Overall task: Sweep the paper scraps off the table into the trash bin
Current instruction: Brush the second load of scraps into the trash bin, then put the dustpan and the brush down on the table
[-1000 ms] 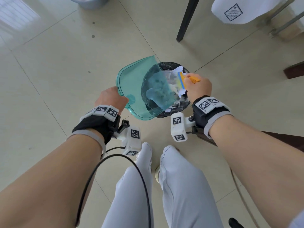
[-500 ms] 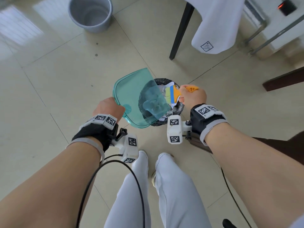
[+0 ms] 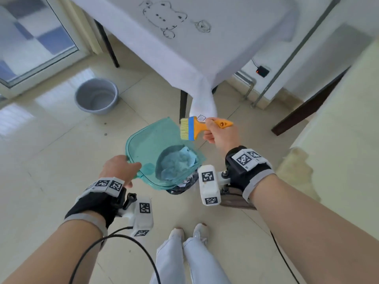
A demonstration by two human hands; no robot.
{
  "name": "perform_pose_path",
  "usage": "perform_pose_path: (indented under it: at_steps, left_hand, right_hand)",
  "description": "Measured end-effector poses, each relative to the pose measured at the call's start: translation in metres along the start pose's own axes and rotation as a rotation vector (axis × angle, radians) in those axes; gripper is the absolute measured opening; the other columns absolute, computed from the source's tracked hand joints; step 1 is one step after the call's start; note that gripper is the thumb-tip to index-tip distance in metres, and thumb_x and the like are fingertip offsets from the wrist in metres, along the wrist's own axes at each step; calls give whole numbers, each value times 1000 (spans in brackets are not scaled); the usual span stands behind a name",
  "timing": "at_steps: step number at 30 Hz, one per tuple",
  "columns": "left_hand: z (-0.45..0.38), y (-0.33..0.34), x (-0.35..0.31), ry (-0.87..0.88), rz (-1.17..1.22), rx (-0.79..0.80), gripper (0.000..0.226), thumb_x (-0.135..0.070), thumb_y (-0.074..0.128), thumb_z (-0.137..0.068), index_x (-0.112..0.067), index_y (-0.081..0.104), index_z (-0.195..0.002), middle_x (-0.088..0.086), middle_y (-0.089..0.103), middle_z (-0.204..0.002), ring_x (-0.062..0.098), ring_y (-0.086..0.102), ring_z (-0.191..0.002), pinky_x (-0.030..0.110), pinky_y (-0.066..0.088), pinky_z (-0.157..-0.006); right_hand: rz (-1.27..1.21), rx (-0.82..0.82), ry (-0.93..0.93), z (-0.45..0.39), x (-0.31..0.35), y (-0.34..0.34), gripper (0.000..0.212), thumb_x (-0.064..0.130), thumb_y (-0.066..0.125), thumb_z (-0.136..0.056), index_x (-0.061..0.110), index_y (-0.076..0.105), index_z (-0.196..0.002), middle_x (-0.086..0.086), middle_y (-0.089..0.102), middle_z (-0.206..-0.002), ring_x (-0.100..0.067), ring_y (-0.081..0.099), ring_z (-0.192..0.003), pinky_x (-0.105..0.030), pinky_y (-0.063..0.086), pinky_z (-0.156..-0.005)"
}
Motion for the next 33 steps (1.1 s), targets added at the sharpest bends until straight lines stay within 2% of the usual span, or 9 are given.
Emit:
perform_pose_path:
  at_steps: [4,6,12,17,21,22,27,31,33]
  left_hand:
    - [19,-27,-59,144,24,1,18,-27,57,-82,-13,65,-91,0,70,-66,8,63,-37,22,48,-48]
    - [31,-33,-96,228,10,20,15,-27,57,-84,-16,64,-91,-2,70,-68,7,62,-37,20,45,-44]
    - [75,-20,-208,453,-14,107,15,-27,60,-87,-13,63,-82,2,70,-71,12,64,-43,22,47,-44]
    - [121,15,-269,534,4,230,23,-23,60,-88,1,60,-86,13,70,-77,24,63,-47,39,57,-68]
    - [167,46,-312,601,-23,263,15,-17,57,-89,-4,60,-81,10,68,-73,16,61,-38,21,46,-40]
    - [181,56,-323,625,-47,273,15,-17,56,-90,-5,60,-82,8,68,-72,15,61,-37,19,45,-38]
    - [247,114,-367,667,-124,338,18,-7,54,-92,0,54,-76,18,68,-82,30,64,-60,37,53,-73]
    - [293,164,-392,693,-205,360,25,-4,50,-92,-2,52,-67,13,65,-73,23,62,-57,29,47,-61]
    - [307,186,-403,673,-179,360,18,-2,50,-90,2,56,-73,14,66,-74,22,62,-54,26,43,-54]
  right_hand:
    - [-169,-83,-10,23,42,-53,15,15,62,-90,20,65,-77,-7,62,-61,-16,56,-52,-18,50,-51]
    - [-267,-134,-33,37,61,-82,16,10,62,-89,16,65,-75,-10,57,-59,-13,51,-45,-17,45,-45]
    - [-411,-343,-103,78,92,-180,13,9,64,-87,12,67,-75,-2,60,-49,-9,53,-38,-16,50,-45]
    - [-396,-512,-131,112,89,-262,10,15,62,-88,7,68,-88,-10,63,-61,-18,57,-50,-21,49,-50]
    - [-467,-637,-142,143,73,-330,23,25,52,-92,8,66,-85,-11,66,-65,-19,61,-52,-23,51,-52]
    - [-502,-659,-140,151,67,-346,25,26,49,-93,8,65,-86,-12,66,-66,-19,62,-52,-24,51,-53]
    - [-635,-747,-128,194,38,-429,26,23,44,-93,7,63,-89,-14,66,-68,-21,63,-54,-26,50,-54]
    - [-623,-841,-111,226,13,-500,27,23,44,-92,5,65,-90,-12,63,-65,-19,57,-51,-24,47,-51]
    - [-612,-874,-113,235,2,-529,27,21,44,-91,8,66,-83,-9,58,-62,-17,50,-49,-23,44,-48]
Point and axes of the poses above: each hand's wrist, its own z-axis away from the middle knuckle, its own y-axis out of the palm, x = y × z, the point moved 9 cm from there along -z, towards the middle knuckle
